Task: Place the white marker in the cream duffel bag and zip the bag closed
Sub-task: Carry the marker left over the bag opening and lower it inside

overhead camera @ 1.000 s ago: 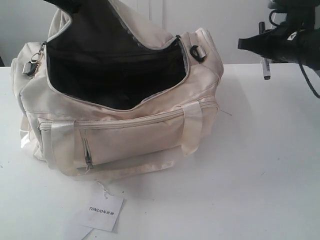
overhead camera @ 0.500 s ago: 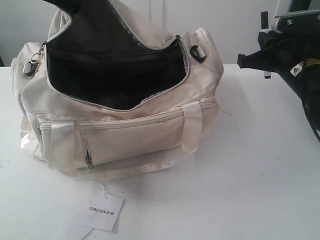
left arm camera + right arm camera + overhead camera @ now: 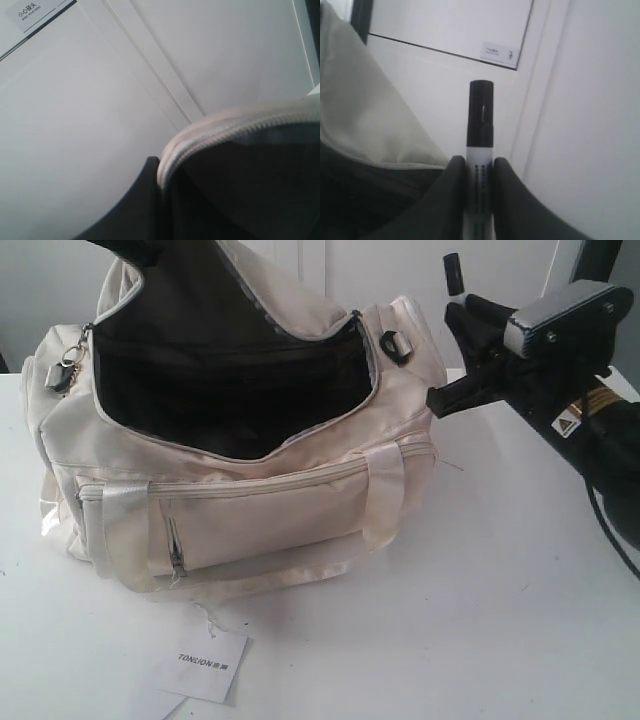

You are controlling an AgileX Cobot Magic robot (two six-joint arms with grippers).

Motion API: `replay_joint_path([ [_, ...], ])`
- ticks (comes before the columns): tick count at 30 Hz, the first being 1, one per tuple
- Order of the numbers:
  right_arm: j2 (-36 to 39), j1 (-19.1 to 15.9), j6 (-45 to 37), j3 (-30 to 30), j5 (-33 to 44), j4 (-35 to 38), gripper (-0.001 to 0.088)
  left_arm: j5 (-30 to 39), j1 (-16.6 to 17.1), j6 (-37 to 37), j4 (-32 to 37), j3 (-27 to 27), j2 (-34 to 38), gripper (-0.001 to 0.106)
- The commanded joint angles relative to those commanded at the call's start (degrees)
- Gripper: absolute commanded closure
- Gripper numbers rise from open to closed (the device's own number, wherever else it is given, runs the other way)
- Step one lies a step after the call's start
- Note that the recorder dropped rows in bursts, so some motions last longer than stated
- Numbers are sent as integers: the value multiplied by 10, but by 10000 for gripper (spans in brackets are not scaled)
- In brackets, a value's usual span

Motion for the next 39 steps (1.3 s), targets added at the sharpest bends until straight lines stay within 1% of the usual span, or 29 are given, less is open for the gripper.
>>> replay_joint_path([
  [3, -1, 14, 0, -11, 0, -33, 868, 0, 0, 0, 0, 0, 0, 989],
  [9, -1, 64, 0, -48, 0, -61, 868, 0, 0, 0, 0, 0, 0, 989],
  [15, 0, 120, 9, -105, 2, -62, 868, 0, 0, 0, 0, 0, 0, 989],
  [18, 6, 142, 9, -132, 33, -65, 868, 0, 0, 0, 0, 0, 0, 989],
  [21, 17, 159, 9, -152, 43, -67, 868, 0, 0, 0, 0, 0, 0, 989],
  [30, 75, 192, 24, -206, 48, -67, 868, 0, 0, 0, 0, 0, 0, 989],
  [39, 127, 192, 31, -273, 73, -62, 868, 0, 0, 0, 0, 0, 0, 989],
])
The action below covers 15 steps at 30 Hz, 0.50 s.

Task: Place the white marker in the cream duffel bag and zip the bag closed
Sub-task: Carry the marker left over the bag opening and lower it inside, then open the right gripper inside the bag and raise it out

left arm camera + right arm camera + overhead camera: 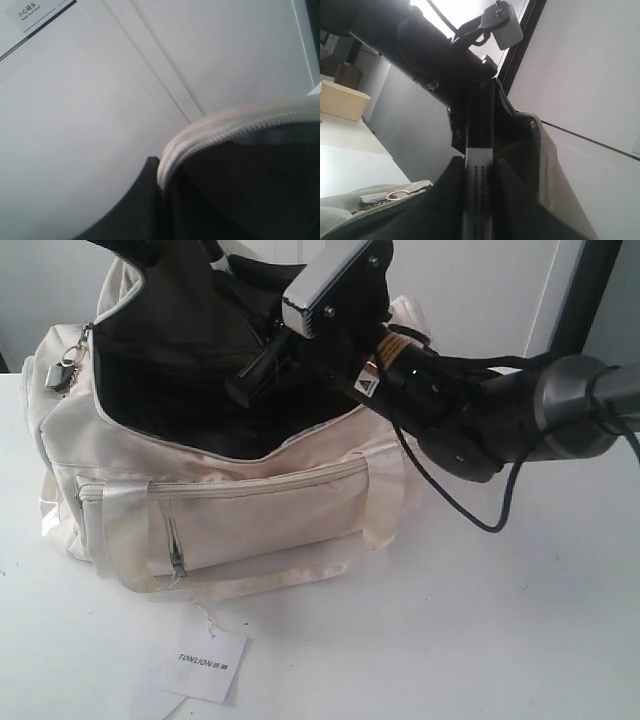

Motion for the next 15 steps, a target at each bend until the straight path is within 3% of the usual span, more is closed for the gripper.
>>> replay_joint_path([
  [15, 59, 0, 4, -67, 26, 11, 868, 0, 0, 0, 0, 0, 0, 989],
])
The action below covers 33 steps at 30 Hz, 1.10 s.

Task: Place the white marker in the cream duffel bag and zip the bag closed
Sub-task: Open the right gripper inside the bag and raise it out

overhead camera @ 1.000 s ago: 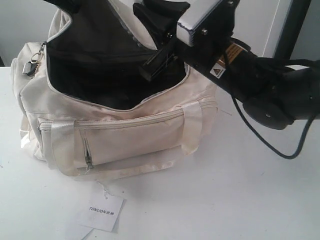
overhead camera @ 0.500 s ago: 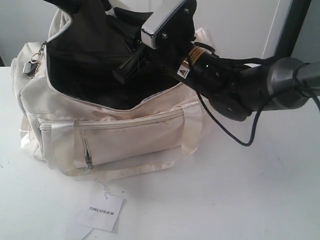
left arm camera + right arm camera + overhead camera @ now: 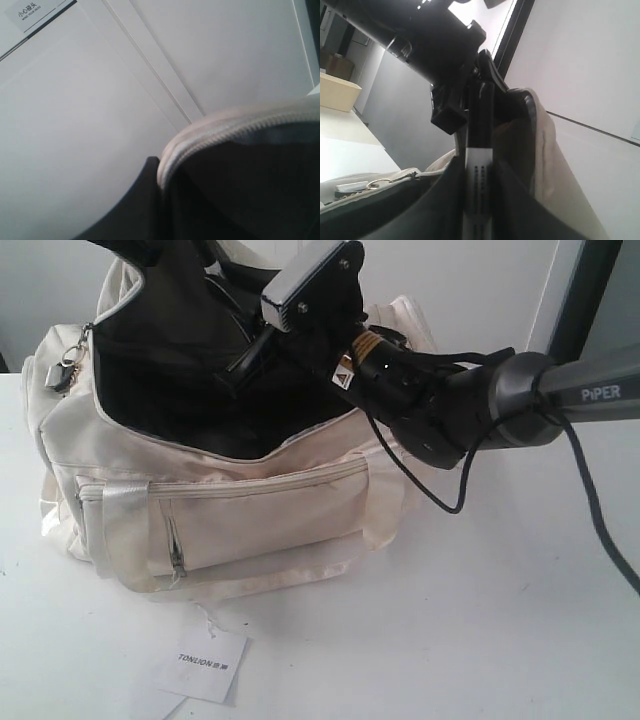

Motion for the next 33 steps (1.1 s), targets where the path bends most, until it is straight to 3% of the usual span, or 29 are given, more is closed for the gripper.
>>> replay_joint_path([
  [4, 7, 0, 0, -6, 2, 0, 814, 0, 0, 0, 0, 0, 0, 989],
  [11, 8, 0, 0, -6, 5, 7, 434, 0, 0, 0, 0, 0, 0, 989],
  [14, 8, 0, 13, -6, 5, 25, 360, 0, 0, 0, 0, 0, 0, 989],
  [28, 6, 0, 26, -6, 5, 24, 374, 0, 0, 0, 0, 0, 0, 989],
  [30, 4, 0, 42, -6, 5, 24, 417, 0, 0, 0, 0, 0, 0, 989],
  [33, -4, 0, 67, -6, 10, 24, 550, 0, 0, 0, 0, 0, 0, 989],
])
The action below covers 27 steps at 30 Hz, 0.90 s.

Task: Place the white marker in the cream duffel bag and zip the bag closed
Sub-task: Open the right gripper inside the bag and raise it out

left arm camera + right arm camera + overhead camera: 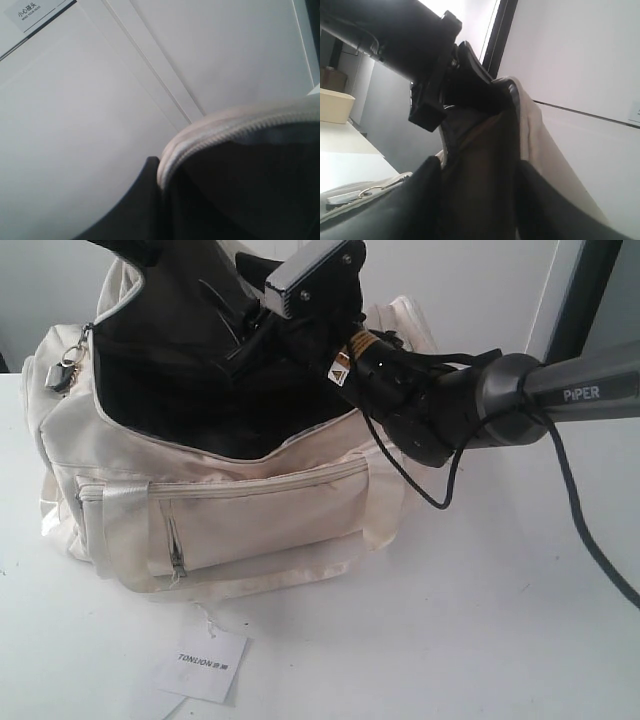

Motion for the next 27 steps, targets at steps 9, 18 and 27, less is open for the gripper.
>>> replay_joint_path([
  [9, -49, 0, 49, 0, 170, -1, 868, 0, 0, 0, 0, 0, 0, 989],
  [18, -115, 0, 74, 0, 379, -3, 868, 0, 0, 0, 0, 0, 0, 989],
  [27, -179, 0, 70, 0, 601, -4, 868, 0, 0, 0, 0, 0, 0, 989],
])
